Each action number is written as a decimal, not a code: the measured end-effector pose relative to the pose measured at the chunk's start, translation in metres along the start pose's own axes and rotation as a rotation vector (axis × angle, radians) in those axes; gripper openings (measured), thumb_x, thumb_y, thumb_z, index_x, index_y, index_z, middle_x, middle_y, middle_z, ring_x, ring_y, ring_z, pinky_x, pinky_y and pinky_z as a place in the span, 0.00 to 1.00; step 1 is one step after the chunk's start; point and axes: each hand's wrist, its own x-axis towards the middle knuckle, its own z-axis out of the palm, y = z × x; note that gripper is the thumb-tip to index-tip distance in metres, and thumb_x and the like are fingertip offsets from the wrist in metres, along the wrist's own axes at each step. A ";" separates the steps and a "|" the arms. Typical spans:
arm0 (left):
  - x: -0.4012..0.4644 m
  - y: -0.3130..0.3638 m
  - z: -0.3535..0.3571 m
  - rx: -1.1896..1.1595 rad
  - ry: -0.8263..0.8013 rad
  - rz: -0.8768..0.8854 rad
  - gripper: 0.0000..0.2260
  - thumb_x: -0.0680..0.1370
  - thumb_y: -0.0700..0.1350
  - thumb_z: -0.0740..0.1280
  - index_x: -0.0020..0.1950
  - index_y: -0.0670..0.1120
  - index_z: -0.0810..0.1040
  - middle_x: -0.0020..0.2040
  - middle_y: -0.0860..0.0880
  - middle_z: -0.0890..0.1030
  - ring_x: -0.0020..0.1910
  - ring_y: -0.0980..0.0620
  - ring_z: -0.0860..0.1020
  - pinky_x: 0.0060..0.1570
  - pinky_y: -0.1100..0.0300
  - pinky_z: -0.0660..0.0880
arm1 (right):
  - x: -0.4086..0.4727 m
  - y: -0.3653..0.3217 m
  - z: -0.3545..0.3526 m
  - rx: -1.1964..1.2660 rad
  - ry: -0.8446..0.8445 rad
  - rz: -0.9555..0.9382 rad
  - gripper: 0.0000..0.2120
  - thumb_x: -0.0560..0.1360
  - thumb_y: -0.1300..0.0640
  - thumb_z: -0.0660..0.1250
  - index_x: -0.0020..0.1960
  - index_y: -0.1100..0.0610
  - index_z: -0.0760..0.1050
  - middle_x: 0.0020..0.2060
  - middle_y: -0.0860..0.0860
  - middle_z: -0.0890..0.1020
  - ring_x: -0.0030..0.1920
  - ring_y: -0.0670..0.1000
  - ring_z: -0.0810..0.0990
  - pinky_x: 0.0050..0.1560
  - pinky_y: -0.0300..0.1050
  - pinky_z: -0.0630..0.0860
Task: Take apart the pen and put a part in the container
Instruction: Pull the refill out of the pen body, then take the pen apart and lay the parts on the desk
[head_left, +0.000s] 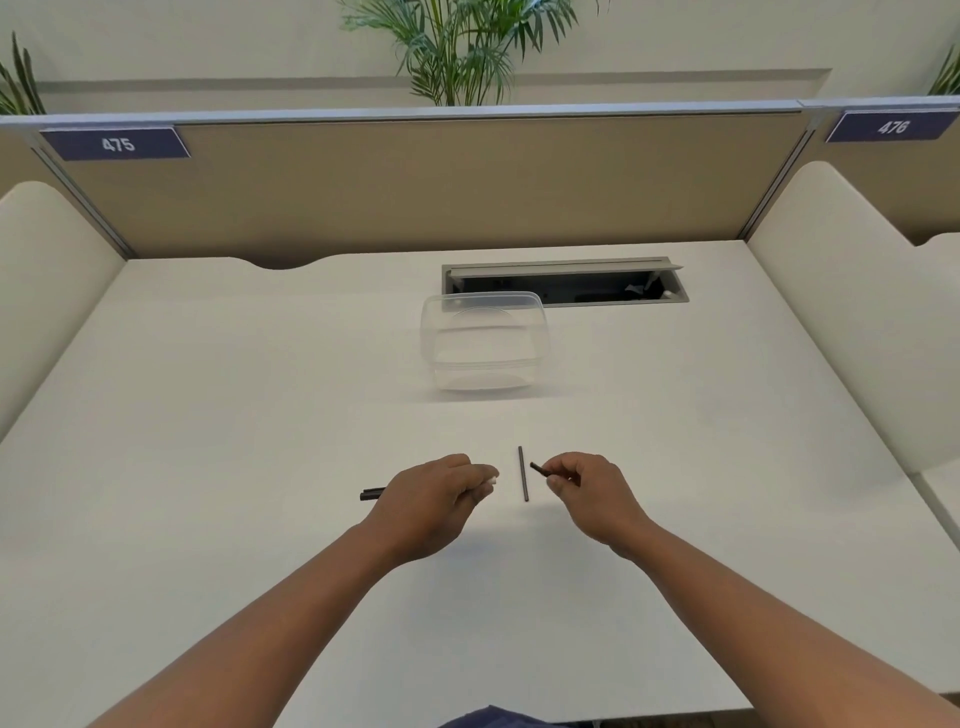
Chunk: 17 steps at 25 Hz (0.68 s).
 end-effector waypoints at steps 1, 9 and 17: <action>0.001 -0.001 0.001 -0.020 -0.003 -0.021 0.12 0.84 0.52 0.59 0.63 0.56 0.79 0.43 0.59 0.75 0.43 0.56 0.75 0.43 0.55 0.76 | 0.004 0.004 0.000 -0.002 0.028 0.026 0.07 0.79 0.60 0.66 0.48 0.51 0.82 0.40 0.47 0.82 0.38 0.47 0.76 0.36 0.39 0.72; 0.009 -0.011 0.007 -0.176 0.001 -0.102 0.10 0.83 0.54 0.59 0.59 0.59 0.79 0.42 0.56 0.78 0.44 0.57 0.76 0.46 0.52 0.77 | 0.042 0.019 0.003 -0.007 0.160 0.240 0.02 0.71 0.60 0.68 0.42 0.55 0.79 0.38 0.50 0.82 0.36 0.49 0.78 0.34 0.41 0.72; 0.015 -0.018 0.010 -0.199 -0.014 -0.134 0.10 0.82 0.58 0.56 0.58 0.60 0.75 0.39 0.55 0.77 0.43 0.57 0.75 0.44 0.52 0.78 | 0.067 0.022 0.011 -0.116 0.124 0.275 0.07 0.69 0.59 0.71 0.36 0.53 0.74 0.35 0.49 0.81 0.36 0.52 0.78 0.34 0.42 0.71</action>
